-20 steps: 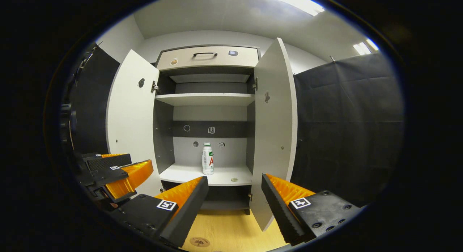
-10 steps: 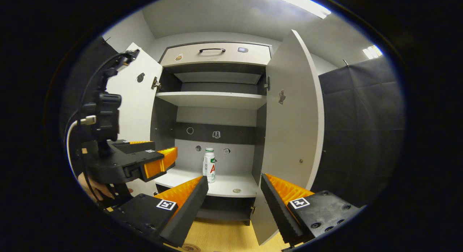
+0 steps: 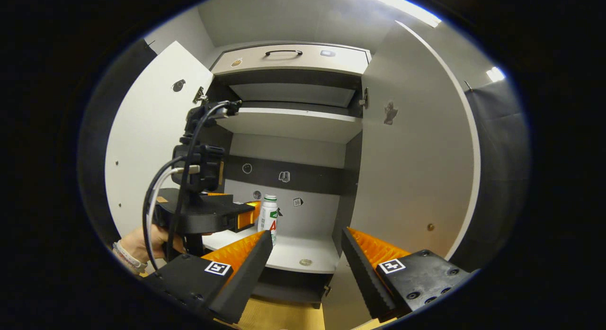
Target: Grasp the bottle in the cabinet with the left hand and place it on the coaster, then close the right door with the right hand and the left door with the left hand.
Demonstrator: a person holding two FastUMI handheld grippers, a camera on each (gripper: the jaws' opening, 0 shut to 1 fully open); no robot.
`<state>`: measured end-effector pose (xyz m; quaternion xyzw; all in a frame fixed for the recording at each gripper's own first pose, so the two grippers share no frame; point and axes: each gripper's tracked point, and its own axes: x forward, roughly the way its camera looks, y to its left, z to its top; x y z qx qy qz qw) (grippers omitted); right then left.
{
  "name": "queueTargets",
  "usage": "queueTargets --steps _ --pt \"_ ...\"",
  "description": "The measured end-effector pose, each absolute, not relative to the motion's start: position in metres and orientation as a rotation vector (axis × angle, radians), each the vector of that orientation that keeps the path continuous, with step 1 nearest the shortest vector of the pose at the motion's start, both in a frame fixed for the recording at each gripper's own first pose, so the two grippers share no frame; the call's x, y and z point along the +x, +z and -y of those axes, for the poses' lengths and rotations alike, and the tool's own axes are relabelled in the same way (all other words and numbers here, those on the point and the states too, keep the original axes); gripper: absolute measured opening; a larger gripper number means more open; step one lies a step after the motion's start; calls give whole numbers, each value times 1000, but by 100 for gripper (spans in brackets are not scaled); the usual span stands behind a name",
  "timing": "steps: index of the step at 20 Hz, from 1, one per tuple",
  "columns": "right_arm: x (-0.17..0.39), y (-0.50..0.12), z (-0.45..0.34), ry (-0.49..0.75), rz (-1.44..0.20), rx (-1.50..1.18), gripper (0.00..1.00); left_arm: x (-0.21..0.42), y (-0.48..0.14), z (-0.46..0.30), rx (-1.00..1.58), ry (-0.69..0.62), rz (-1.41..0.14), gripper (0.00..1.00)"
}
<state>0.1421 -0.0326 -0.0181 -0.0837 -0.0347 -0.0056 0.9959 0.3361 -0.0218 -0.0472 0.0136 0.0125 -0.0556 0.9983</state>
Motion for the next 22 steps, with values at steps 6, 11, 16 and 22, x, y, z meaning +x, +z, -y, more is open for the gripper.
queueTargets --steps 6,11,16,22 --pt "172 -27 29 28 66 -177 97 394 -72 26 60 -99 -30 93" --pt "191 -36 24 64 48 -151 97 424 -90 30 54 -99 -56 93" --pt "205 -43 21 83 33 -148 97 447 -104 26 37 -83 -87 92" --pt "218 -50 29 74 15 -143 98 469 -117 27 48 -75 -110 92"
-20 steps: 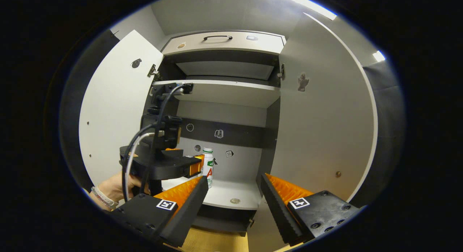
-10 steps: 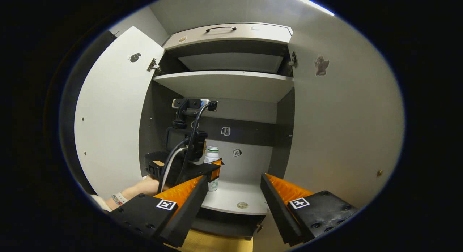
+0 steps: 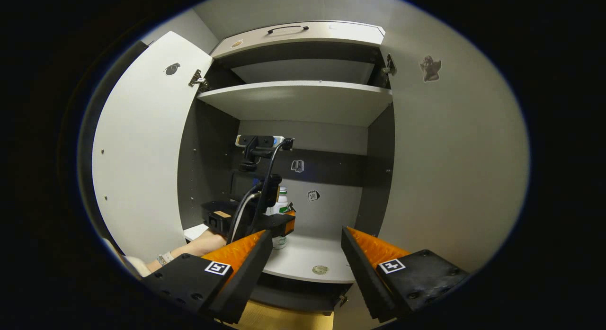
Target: Grasp the bottle in the cabinet with the left hand and place it on the coaster, then close the right door with the right hand and the left door with the left hand.
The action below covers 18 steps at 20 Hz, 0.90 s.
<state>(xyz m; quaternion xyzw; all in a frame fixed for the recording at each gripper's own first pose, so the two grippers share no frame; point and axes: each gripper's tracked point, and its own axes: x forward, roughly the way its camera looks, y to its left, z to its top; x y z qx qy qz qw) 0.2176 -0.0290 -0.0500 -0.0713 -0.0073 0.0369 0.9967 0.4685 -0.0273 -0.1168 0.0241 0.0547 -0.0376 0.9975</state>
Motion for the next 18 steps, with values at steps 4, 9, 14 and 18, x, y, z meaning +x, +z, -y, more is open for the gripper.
queueTargets --steps 4,9,14,18 --pt "223 -56 36 61 -4 -137 97 479 -124 34 34 -95 -124 92" --pt "226 -55 43 45 -9 -123 97 475 -122 34 4 -111 -128 78" --pt "213 -48 41 32 11 -125 97 443 -97 28 -10 -119 -98 78" --pt "190 -37 35 22 37 -127 97 408 -78 27 -14 -137 -76 77"
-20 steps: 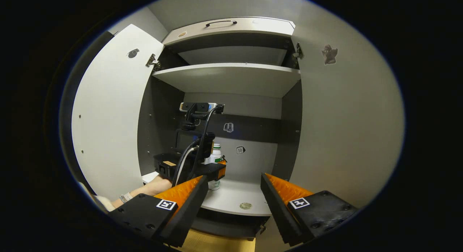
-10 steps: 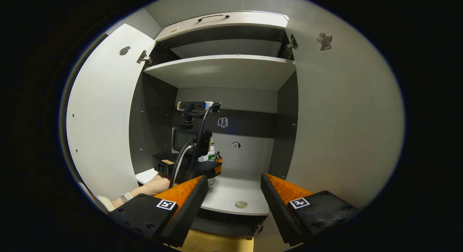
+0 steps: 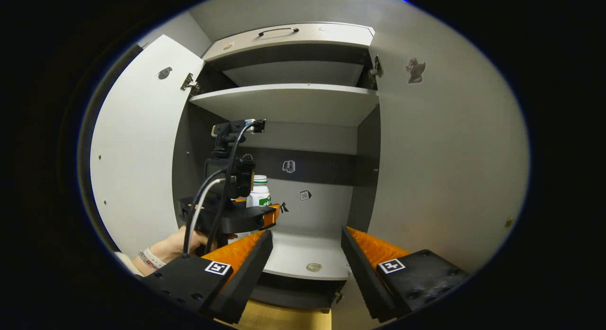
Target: Grasp the bottle in the cabinet with the left hand and place it on the coaster, then close the right door with the right hand and the left door with the left hand.
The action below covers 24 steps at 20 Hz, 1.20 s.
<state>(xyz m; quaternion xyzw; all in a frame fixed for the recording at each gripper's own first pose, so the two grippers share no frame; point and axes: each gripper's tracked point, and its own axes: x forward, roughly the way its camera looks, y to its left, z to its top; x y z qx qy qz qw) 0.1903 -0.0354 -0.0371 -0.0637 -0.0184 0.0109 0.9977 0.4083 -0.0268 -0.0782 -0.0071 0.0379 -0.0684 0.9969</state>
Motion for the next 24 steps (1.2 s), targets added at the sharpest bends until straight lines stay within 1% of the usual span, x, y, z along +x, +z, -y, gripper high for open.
queueTargets --steps 7,10,14,20,24 --pt "136 -26 25 -10 61 -138 97 320 -62 17 -4 -153 -58 78" --pt "111 -24 26 -45 68 -137 97 281 -64 12 -2 -153 -63 77" --pt "76 -29 33 -106 39 -130 97 226 -76 8 -20 -162 -85 78" --pt "32 -48 37 -159 21 -130 97 153 -125 6 -58 -180 -135 78" --pt "22 -67 36 -155 23 -148 97 115 -173 9 -91 -185 -166 78"
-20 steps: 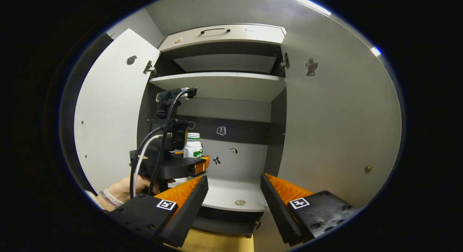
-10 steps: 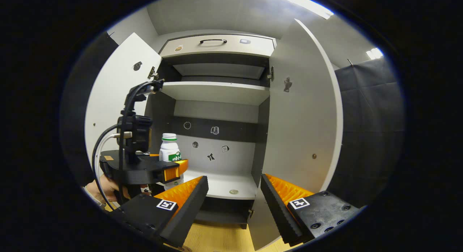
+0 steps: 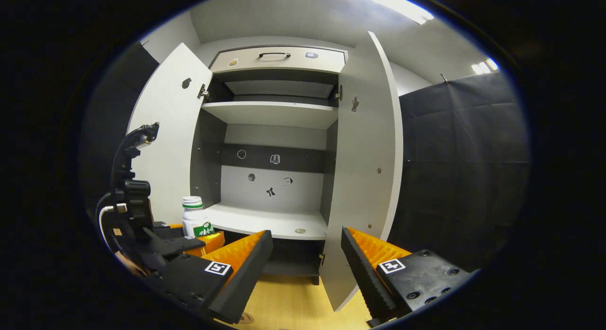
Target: Grasp the bottle in the cabinet with the left hand and place it on the coaster, then close the right door with the right hand and the left door with the left hand.
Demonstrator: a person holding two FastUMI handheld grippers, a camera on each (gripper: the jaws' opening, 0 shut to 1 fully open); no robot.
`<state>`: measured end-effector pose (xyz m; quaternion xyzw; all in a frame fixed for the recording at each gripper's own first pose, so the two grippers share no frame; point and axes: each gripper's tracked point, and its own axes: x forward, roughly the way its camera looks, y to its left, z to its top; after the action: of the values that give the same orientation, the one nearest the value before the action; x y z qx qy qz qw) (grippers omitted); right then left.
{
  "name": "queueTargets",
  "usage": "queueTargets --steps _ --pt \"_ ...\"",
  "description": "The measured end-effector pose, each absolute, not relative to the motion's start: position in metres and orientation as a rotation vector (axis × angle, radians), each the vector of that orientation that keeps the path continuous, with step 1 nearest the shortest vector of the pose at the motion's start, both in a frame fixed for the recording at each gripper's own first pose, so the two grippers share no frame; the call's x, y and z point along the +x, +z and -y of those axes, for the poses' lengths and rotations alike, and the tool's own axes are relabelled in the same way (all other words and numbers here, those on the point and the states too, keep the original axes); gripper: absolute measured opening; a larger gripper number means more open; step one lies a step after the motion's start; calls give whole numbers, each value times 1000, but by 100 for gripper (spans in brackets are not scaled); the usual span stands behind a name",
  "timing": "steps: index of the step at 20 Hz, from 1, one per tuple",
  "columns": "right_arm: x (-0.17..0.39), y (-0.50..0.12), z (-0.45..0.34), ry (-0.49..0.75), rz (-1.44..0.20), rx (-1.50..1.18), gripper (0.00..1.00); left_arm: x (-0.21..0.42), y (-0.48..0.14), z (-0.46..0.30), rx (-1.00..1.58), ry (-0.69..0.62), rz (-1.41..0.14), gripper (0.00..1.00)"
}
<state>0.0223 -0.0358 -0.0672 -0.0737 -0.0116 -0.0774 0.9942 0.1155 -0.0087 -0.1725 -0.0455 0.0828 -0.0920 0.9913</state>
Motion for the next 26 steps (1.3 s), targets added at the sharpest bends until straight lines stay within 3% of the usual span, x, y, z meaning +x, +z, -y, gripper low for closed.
queueTargets --steps 6,15,26 --pt "35 -125 60 -164 -19 -201 97 92 -255 23 -116 -210 -191 78" --pt "45 -250 93 -116 -88 -178 97 69 -394 31 -106 -121 -220 78" --pt "29 -282 93 -83 -125 -203 97 50 -429 23 -77 -83 -218 78"
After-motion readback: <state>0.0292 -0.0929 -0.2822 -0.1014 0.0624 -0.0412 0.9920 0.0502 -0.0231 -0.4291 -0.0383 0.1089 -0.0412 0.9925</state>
